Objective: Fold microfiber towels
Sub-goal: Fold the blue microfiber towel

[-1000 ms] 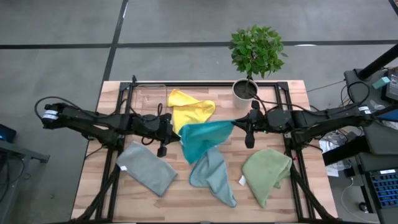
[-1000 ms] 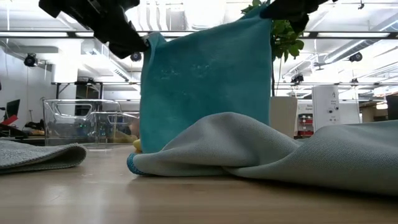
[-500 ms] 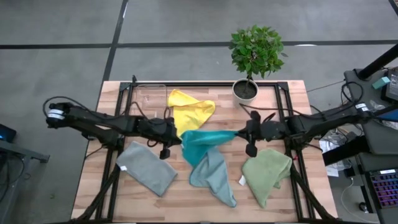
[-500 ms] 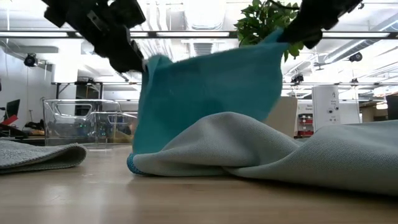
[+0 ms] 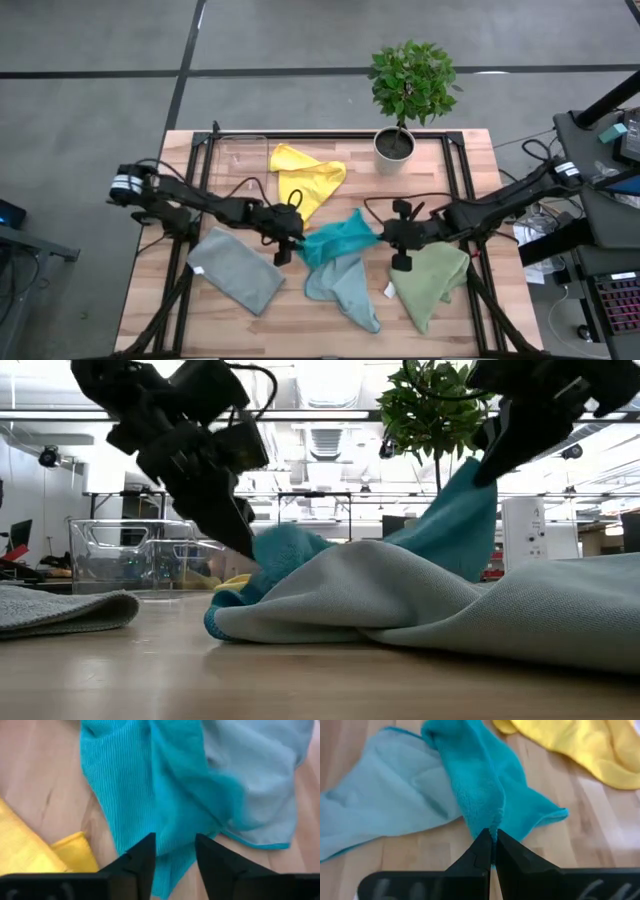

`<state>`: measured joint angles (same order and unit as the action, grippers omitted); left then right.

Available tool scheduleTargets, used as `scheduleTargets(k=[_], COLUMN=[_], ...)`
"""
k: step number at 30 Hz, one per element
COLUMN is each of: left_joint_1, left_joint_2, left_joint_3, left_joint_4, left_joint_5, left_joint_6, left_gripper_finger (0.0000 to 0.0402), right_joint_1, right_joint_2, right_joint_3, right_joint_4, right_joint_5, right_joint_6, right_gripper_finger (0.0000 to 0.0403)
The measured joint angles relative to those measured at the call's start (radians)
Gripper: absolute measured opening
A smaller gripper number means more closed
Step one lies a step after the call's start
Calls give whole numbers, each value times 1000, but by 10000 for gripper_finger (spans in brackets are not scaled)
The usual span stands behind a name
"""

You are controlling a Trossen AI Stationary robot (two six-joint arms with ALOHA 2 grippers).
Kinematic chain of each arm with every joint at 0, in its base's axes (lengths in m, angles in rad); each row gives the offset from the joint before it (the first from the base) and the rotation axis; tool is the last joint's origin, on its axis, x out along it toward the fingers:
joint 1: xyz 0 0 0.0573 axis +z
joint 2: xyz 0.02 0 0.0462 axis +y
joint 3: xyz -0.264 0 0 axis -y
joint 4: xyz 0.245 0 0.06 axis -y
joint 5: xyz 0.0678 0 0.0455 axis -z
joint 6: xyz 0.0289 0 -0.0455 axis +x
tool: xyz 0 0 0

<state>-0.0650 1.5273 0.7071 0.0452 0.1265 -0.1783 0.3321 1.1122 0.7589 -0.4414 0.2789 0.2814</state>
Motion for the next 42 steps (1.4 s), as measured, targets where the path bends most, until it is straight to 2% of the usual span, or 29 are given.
scheduleTargets(k=[3, 7, 17, 27, 38, 42], left_joint_1=[-2, -5, -102, -171, -259, -277], left_joint_2=[29, 35, 29, 28, 53, 54], left_joint_3=[3, 3, 33, 84, 87, 87], left_joint_4=[18, 32, 28, 27, 31, 78], left_joint_5=[26, 111, 114, 12, -227, -270], left_joint_6=[-2, -56, -162, -255, -425, -456], left_gripper_finger=[156, 165, 166, 166, 166, 166], right_joint_1=[0, 0, 0, 4, 4, 4], right_joint_2=[23, 36, 35, 35, 35, 35], right_joint_3=[0, 0, 0, 0, -2, -3], right_joint_4=[-3, -8, 5, 5, 6, 7], right_joint_5=[0, 1, 16, 35, 36, 36], right_joint_6=[18, 48, 75, 120, 112, 112], right_gripper_finger=[8, 8, 8, 8, 8, 8])
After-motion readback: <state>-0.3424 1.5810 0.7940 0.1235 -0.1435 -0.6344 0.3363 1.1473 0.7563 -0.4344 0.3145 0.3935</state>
